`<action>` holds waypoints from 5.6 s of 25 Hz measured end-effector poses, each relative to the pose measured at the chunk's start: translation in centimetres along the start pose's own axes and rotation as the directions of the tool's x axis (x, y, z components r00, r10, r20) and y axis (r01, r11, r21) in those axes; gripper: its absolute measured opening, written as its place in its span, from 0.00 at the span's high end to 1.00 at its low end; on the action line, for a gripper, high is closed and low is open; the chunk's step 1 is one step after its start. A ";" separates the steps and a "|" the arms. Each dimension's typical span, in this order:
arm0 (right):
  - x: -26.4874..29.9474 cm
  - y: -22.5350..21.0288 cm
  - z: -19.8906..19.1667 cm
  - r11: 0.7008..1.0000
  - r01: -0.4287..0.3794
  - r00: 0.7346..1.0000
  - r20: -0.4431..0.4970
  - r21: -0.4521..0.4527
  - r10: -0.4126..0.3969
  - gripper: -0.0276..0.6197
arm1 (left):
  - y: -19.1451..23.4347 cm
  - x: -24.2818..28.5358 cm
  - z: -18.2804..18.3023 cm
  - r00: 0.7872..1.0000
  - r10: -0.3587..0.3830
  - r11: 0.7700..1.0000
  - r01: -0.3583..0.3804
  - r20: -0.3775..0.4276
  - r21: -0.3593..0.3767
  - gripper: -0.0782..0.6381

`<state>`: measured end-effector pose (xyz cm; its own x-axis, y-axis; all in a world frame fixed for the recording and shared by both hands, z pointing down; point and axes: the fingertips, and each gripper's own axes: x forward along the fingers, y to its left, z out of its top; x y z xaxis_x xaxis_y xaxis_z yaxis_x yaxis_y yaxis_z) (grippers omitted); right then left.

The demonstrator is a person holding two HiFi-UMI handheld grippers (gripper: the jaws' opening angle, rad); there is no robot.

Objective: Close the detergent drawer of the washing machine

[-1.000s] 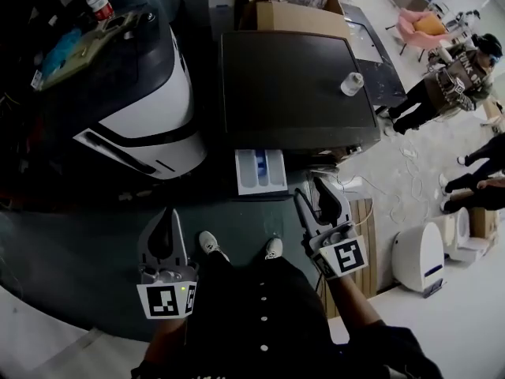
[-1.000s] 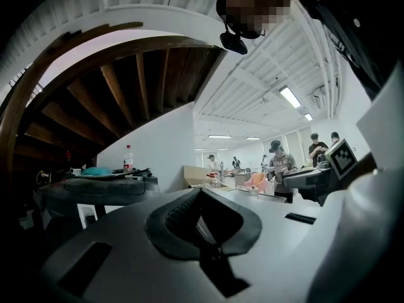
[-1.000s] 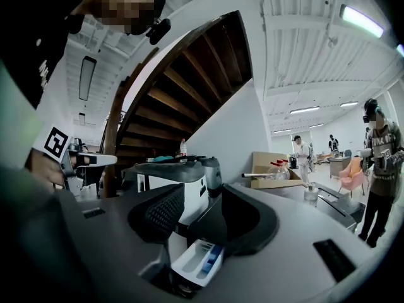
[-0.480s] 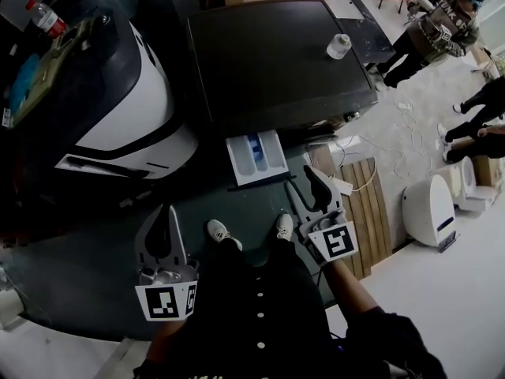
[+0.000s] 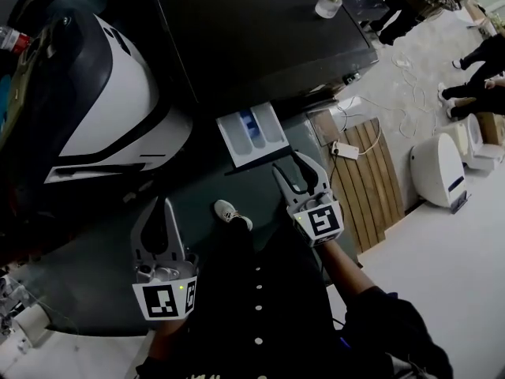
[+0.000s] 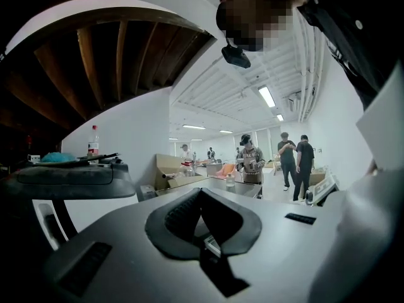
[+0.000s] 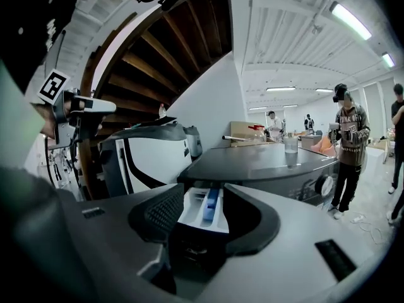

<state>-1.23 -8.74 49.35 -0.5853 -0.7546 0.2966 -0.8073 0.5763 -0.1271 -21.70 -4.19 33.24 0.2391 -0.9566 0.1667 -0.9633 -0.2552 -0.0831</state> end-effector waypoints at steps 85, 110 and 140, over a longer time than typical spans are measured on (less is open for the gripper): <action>10.5 -0.6 -10.0 0.990 0.143 0.964 -0.231 0.015 -0.136 0.67 | 2.1 -0.1 -4.4 0.995 -0.011 0.999 0.006 -0.098 -0.053 0.87; 15.9 -1.9 -8.1 0.991 0.136 0.968 -0.214 -0.003 -0.134 0.66 | 4.1 -0.3 -5.4 0.992 0.033 0.996 -0.042 -0.123 -0.077 0.87; 17.0 -2.9 -8.0 0.977 0.214 0.956 -0.204 -0.007 -0.211 0.70 | 3.9 0.2 -6.5 0.989 0.014 0.996 -0.027 -0.148 -0.090 0.87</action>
<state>-8.29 -20.73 62.34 -0.3740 -0.7786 0.5039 -0.9133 0.4036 -0.0544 -26.23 -4.45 39.33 0.2052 -0.9286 0.3093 -0.9765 -0.2155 0.0008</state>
